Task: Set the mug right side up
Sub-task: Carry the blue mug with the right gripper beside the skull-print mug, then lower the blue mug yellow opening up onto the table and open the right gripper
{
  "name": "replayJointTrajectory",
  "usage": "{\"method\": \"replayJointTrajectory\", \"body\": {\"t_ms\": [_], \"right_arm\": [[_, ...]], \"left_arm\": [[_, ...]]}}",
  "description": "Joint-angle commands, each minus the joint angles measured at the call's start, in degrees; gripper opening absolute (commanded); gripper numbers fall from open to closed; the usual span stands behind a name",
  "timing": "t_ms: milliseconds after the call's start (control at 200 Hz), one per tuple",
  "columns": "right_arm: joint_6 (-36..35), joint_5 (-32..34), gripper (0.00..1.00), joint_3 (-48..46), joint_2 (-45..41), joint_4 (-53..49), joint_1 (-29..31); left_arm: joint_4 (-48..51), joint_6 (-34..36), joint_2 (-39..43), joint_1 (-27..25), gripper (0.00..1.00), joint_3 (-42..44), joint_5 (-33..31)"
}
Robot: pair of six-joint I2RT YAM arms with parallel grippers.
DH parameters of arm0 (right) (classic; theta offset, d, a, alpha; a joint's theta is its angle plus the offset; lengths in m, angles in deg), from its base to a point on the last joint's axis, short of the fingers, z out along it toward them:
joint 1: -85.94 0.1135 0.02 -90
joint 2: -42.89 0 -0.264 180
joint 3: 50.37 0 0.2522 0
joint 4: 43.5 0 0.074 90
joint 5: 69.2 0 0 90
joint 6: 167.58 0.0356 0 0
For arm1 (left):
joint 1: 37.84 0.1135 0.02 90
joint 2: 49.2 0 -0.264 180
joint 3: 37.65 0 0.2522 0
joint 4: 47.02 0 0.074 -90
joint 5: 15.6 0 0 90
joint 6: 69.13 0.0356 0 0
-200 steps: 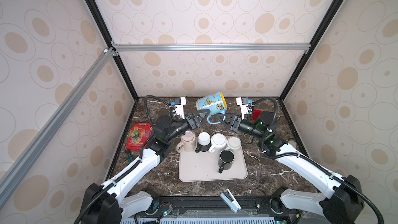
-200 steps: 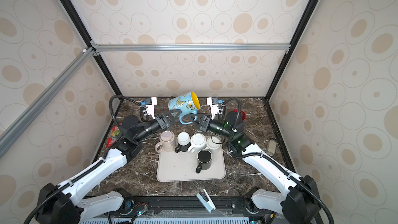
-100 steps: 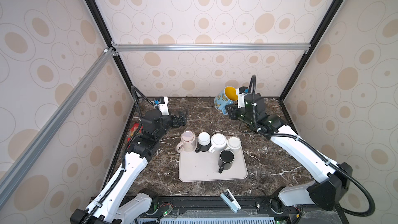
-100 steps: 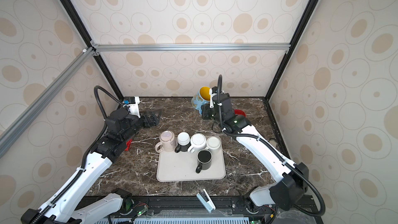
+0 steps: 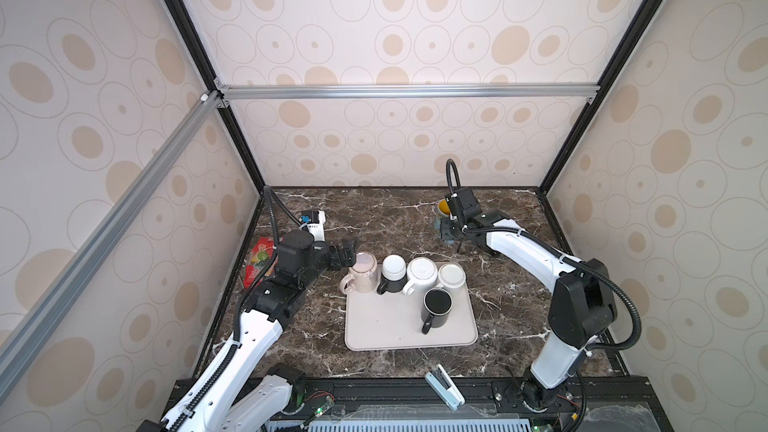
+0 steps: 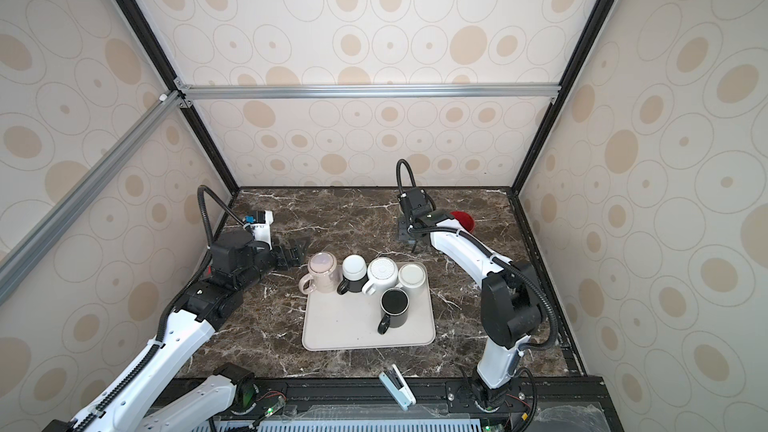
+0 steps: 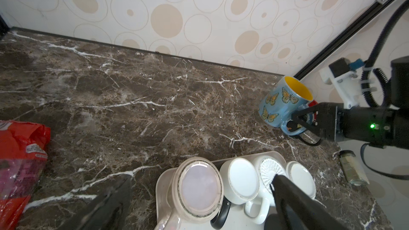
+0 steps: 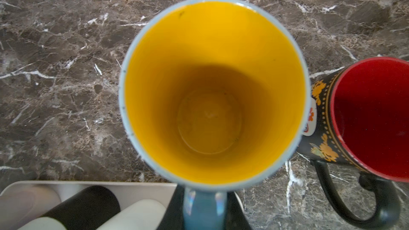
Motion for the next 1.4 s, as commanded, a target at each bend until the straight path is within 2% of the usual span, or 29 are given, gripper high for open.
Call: {"method": "replayJointTrajectory", "body": {"t_ms": [0, 375, 1070, 1395], "right_arm": [[-0.6, 2.2, 0.0, -0.3, 0.2, 5.0, -1.3], [-1.0, 2.6, 0.0, -4.7, 1.4, 6.6, -4.0], [-0.3, 5.7, 0.0, -9.1, 3.1, 8.5, -4.3], [1.1, 5.2, 0.17, -12.0, 0.7, 9.1, -4.3]], "left_arm": [[-2.4, 0.6, 0.1, 0.3, 1.0, 1.0, 1.8], [-6.3, -0.2, -3.2, 0.3, 1.0, 1.6, 5.8], [-3.9, 0.6, -2.8, 0.3, 1.0, 1.7, 6.0], [-3.7, 0.4, -2.1, 0.3, 1.0, 2.9, 5.4]]}}
